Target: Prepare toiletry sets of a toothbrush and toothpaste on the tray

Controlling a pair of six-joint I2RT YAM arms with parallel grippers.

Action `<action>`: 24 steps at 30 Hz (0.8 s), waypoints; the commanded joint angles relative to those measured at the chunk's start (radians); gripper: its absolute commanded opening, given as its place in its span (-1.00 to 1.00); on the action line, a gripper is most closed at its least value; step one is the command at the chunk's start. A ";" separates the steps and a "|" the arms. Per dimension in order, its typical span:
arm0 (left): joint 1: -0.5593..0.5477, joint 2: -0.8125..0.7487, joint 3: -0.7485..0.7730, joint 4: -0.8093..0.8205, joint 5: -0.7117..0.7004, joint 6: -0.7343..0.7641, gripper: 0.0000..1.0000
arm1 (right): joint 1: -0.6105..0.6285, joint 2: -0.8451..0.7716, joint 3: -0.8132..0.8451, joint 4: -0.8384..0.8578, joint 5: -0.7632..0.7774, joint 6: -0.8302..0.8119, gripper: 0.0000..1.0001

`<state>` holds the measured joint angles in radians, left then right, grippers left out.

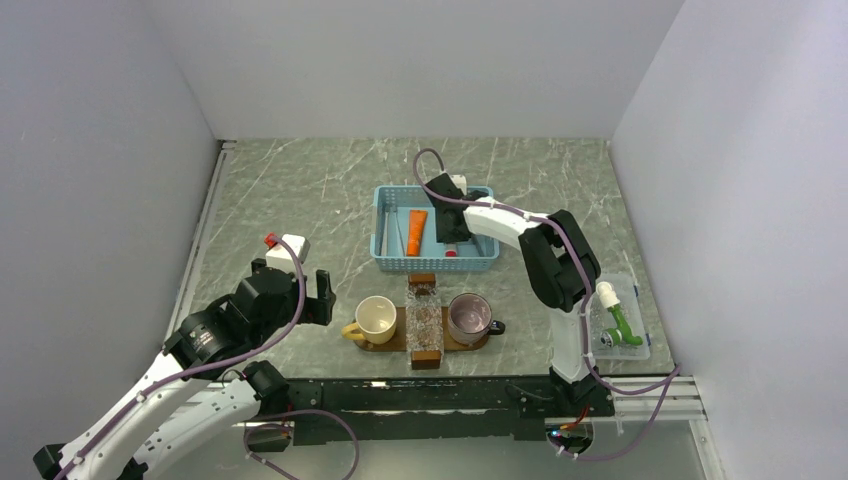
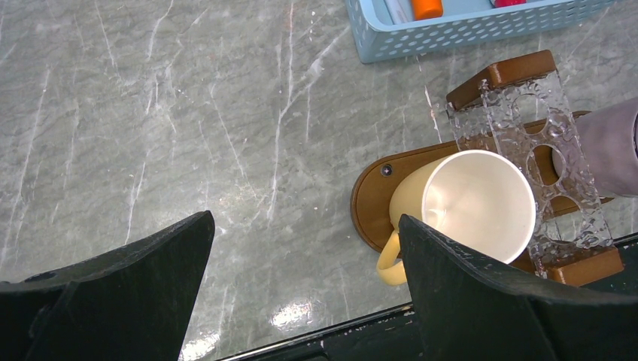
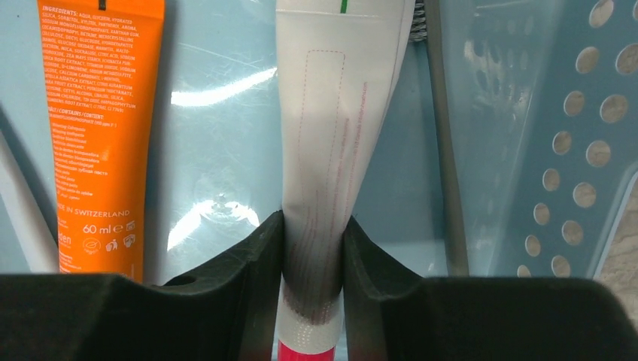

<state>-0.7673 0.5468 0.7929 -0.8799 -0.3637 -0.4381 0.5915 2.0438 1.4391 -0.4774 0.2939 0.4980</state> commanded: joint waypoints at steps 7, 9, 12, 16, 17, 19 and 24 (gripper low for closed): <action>-0.002 -0.002 0.022 0.032 0.006 0.013 0.98 | 0.001 -0.089 0.049 0.013 0.040 -0.040 -0.44; -0.002 0.000 0.021 0.032 0.008 0.013 0.98 | 0.001 -0.111 0.060 0.014 0.051 -0.051 -0.44; -0.002 0.005 0.023 0.031 0.008 0.013 0.98 | 0.000 -0.143 0.070 0.024 0.058 -0.068 -0.44; -0.001 0.006 0.023 0.030 0.007 0.012 0.98 | 0.001 -0.200 0.071 0.056 0.046 -0.100 -0.44; -0.002 0.005 0.023 0.031 0.007 0.012 0.98 | 0.000 -0.217 0.066 0.068 0.033 -0.112 -0.44; -0.001 0.005 0.023 0.032 0.008 0.011 0.98 | 0.001 -0.248 0.059 0.077 0.001 -0.140 -0.44; -0.001 0.008 0.026 0.034 0.014 0.014 0.98 | 0.012 -0.340 0.007 0.112 -0.066 -0.199 -0.44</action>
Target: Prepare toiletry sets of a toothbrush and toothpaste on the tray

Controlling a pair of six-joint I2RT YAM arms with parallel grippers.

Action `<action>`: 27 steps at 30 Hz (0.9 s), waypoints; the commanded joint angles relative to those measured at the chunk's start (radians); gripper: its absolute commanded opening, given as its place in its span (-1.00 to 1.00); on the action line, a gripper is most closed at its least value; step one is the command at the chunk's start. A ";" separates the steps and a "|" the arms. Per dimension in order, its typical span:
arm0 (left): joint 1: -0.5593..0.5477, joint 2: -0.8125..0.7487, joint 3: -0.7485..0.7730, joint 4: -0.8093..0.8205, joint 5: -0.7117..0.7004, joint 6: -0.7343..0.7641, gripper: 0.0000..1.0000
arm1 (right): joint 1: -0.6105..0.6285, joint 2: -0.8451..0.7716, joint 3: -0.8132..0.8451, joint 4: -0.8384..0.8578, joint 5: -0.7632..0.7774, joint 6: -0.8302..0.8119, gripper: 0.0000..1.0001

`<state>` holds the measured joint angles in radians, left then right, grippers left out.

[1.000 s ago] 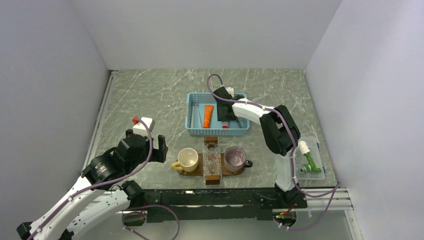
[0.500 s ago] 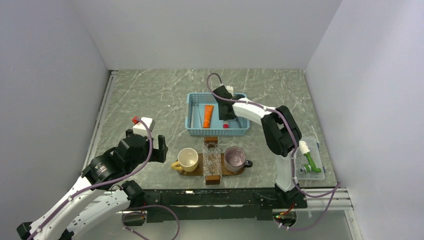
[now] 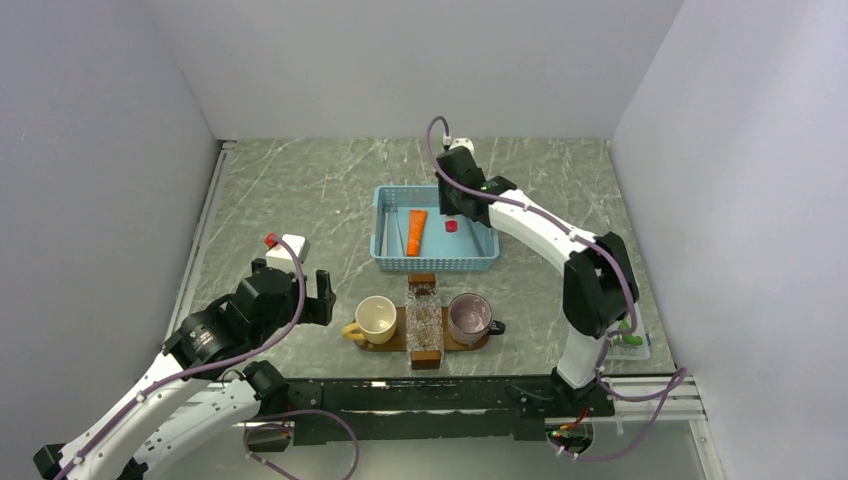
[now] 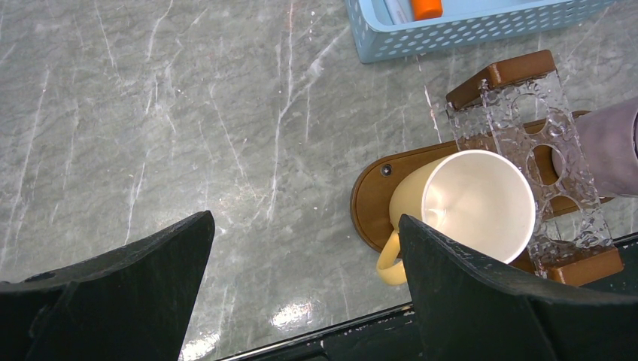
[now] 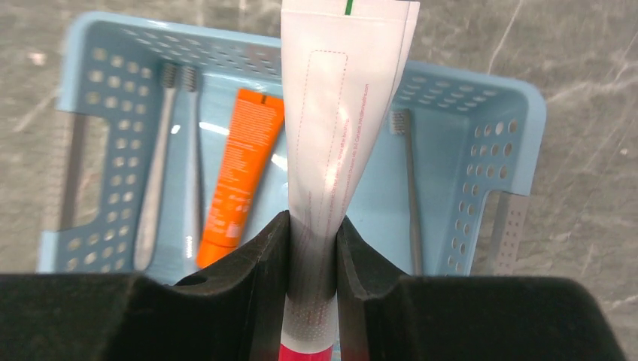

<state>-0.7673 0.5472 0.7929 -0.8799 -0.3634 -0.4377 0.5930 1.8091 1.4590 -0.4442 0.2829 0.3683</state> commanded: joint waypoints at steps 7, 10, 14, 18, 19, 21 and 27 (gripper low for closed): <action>-0.002 0.026 0.055 0.036 0.057 0.026 0.98 | 0.049 -0.255 -0.096 0.084 -0.226 -0.176 -0.44; -0.003 0.053 0.087 0.035 0.093 0.028 0.98 | 0.082 -0.328 -0.130 0.065 -0.351 -0.230 -0.43; -0.001 0.073 0.128 0.036 0.138 0.037 0.98 | 0.153 -0.414 -0.173 0.025 -0.433 -0.300 -0.42; -0.001 0.087 0.161 0.040 0.230 0.053 0.98 | 0.228 -0.500 -0.212 -0.029 -0.488 -0.358 -0.42; -0.003 0.093 0.174 0.038 0.258 0.054 0.98 | 0.248 -0.518 -0.223 -0.045 -0.497 -0.381 -0.42; -0.002 0.104 0.196 0.033 0.313 0.049 0.98 | 0.287 -0.556 -0.244 -0.068 -0.504 -0.411 -0.42; -0.001 0.089 0.218 0.053 0.455 -0.015 0.98 | 0.361 -0.653 -0.309 -0.097 -0.582 -0.451 -0.40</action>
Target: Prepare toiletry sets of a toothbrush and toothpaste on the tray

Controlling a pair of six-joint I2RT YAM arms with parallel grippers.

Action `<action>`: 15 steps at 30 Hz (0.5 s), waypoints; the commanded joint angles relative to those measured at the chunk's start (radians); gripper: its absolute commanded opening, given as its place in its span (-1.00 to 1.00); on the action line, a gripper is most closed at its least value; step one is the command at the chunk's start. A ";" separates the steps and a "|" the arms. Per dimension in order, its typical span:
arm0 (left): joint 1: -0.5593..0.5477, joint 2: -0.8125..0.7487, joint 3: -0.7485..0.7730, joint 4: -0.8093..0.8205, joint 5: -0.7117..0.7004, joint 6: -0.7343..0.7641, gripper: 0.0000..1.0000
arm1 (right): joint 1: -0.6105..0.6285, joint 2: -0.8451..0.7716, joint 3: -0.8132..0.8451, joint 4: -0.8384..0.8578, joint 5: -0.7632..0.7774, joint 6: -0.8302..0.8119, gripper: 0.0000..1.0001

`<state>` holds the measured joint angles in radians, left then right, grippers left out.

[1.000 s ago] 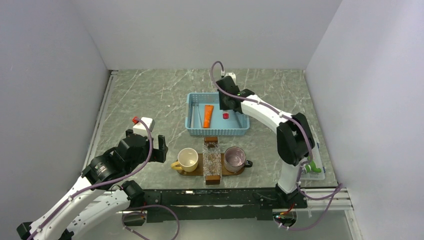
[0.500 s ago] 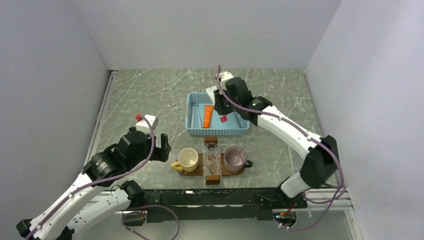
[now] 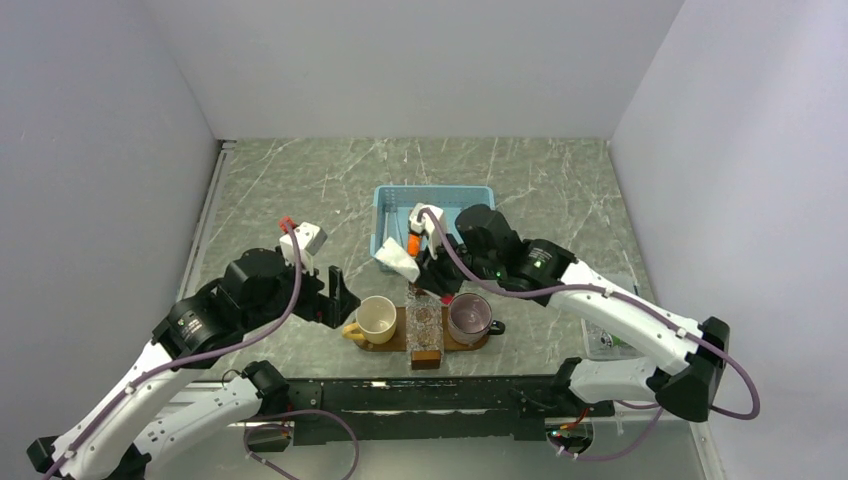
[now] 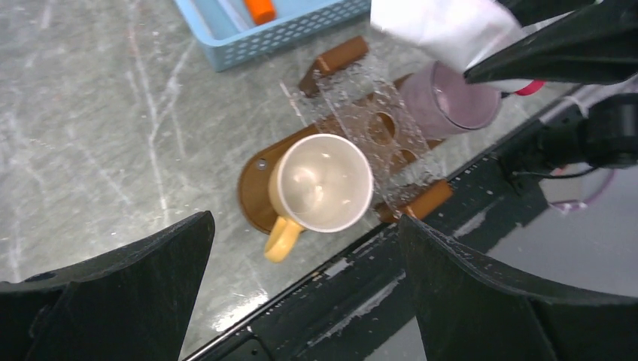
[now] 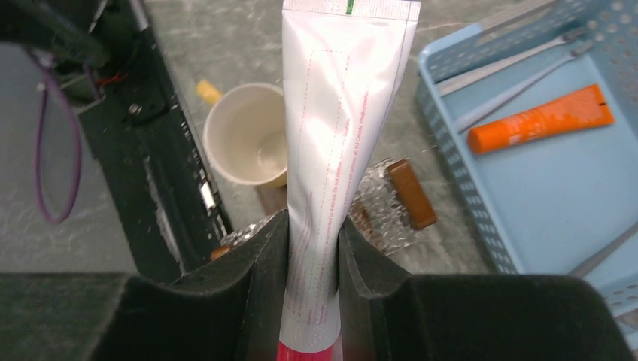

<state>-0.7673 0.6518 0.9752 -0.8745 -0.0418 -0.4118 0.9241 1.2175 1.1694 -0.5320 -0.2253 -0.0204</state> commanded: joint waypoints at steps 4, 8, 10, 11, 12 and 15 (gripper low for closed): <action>-0.001 -0.057 0.010 0.112 0.217 -0.105 0.98 | 0.071 -0.090 -0.023 -0.044 -0.090 -0.086 -0.42; -0.002 -0.077 0.000 0.152 0.278 -0.177 0.98 | 0.121 -0.113 -0.024 -0.055 -0.104 -0.100 -0.43; -0.002 -0.084 -0.012 0.174 0.299 -0.219 0.98 | 0.147 -0.119 -0.022 -0.055 -0.107 -0.106 -0.44; -0.002 -0.091 -0.020 0.193 0.311 -0.244 0.98 | 0.160 -0.123 -0.022 -0.053 -0.108 -0.108 -0.44; -0.001 -0.096 -0.028 0.207 0.326 -0.264 0.98 | 0.168 -0.127 -0.022 -0.047 -0.110 -0.108 -0.43; -0.001 -0.106 -0.054 0.248 0.372 -0.322 0.98 | 0.193 -0.142 -0.024 -0.023 -0.115 -0.108 -0.44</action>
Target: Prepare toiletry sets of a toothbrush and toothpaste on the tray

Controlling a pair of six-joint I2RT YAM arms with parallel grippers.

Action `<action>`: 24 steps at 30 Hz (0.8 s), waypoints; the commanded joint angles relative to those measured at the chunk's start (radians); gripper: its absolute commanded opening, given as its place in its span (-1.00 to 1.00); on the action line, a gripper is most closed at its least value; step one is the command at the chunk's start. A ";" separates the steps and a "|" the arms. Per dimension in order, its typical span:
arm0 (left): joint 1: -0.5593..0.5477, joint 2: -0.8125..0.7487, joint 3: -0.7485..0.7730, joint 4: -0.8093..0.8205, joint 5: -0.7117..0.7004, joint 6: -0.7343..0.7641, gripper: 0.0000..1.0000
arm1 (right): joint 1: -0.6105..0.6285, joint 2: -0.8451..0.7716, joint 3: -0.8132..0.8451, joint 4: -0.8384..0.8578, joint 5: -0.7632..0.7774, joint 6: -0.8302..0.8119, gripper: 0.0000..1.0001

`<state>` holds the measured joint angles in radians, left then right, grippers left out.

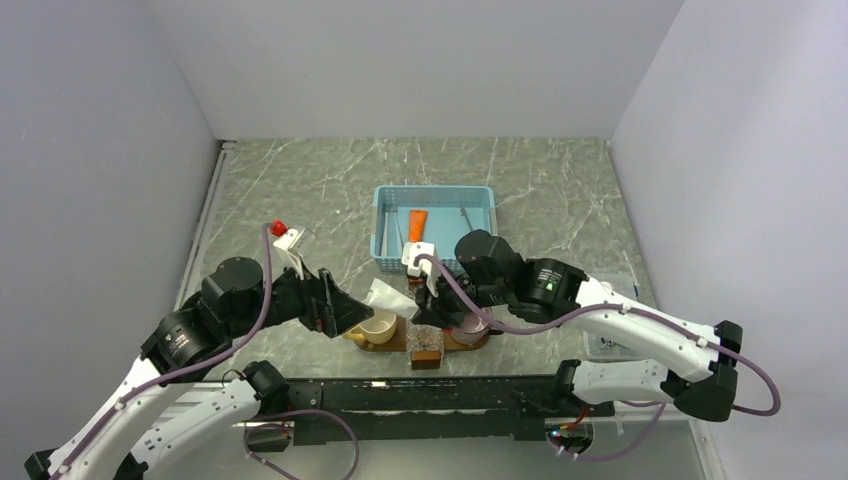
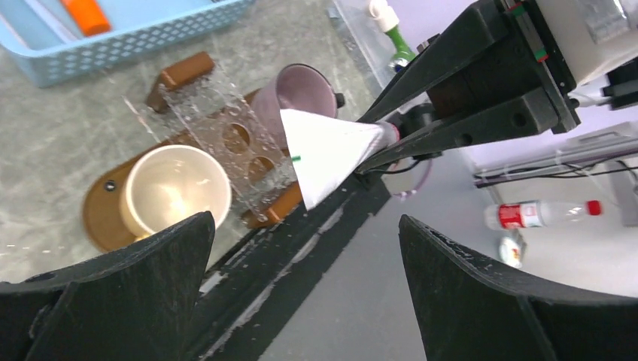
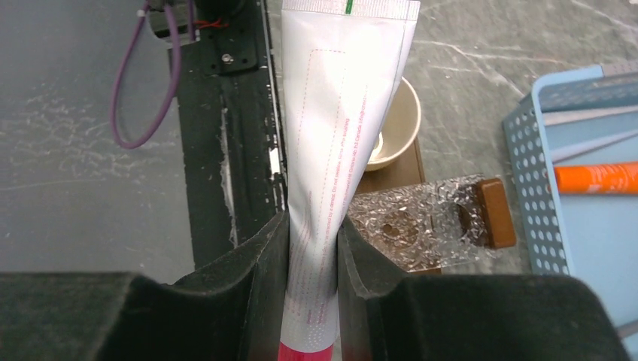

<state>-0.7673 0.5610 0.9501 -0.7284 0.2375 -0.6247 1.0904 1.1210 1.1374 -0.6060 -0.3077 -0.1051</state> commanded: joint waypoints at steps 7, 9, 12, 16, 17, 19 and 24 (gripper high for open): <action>-0.001 -0.024 -0.055 0.170 0.164 -0.193 0.98 | 0.076 -0.056 0.019 0.092 -0.062 -0.028 -0.41; -0.002 -0.015 -0.052 0.168 0.172 -0.208 0.98 | 0.093 -0.050 0.030 0.094 -0.055 -0.028 -0.41; -0.001 -0.006 -0.052 0.162 0.172 -0.233 0.98 | 0.121 -0.047 0.039 0.095 -0.032 -0.038 -0.41; -0.002 0.003 -0.072 0.205 0.222 -0.273 0.96 | 0.145 -0.046 0.046 0.104 0.015 -0.044 -0.41; -0.002 0.005 -0.076 0.212 0.231 -0.281 0.93 | 0.149 -0.046 0.048 0.106 0.025 -0.044 -0.41; -0.001 0.011 -0.085 0.218 0.248 -0.294 0.86 | 0.163 -0.043 0.052 0.108 0.039 -0.047 -0.41; -0.001 0.016 -0.106 0.242 0.286 -0.317 0.70 | 0.186 -0.032 0.061 0.126 0.091 -0.050 -0.37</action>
<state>-0.7673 0.5709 0.8524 -0.5549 0.4641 -0.9058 1.2591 1.0931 1.1400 -0.5682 -0.2657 -0.1349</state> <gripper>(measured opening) 0.877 0.307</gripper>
